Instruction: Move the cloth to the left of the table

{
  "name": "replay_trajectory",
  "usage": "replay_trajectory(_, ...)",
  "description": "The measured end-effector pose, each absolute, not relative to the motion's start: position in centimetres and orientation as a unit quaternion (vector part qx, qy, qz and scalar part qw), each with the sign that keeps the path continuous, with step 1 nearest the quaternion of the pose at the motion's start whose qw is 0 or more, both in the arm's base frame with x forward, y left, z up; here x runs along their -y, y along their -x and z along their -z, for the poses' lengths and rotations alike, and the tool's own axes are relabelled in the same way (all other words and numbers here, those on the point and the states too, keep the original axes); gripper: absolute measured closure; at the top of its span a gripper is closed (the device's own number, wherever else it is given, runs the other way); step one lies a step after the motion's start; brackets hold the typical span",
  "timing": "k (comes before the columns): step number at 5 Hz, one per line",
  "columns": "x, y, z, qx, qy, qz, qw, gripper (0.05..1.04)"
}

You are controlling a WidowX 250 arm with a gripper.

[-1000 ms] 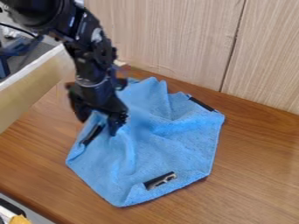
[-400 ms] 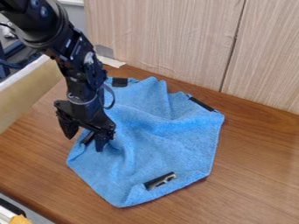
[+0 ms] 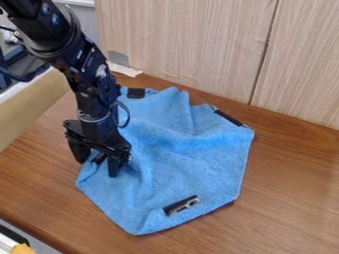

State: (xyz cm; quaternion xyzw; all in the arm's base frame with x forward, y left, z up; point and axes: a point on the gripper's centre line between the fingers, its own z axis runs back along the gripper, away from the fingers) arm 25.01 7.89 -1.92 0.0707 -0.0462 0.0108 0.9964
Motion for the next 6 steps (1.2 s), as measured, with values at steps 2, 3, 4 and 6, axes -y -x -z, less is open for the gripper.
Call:
replay_trajectory(2, -8.1, -25.5, 2.0, 0.048, -0.074, -0.014, 0.996, 0.689)
replay_trajectory(3, -8.2, -25.5, 2.0, 0.050, -0.070, -0.021, 0.996, 0.883)
replay_trajectory(4, -8.1, -25.6, 2.0, 0.052, -0.068, -0.020, 0.996, 0.970)
replay_trajectory(6, -8.6, -25.6, 0.9, 0.070, -0.067, -0.035, 0.995, 0.988)
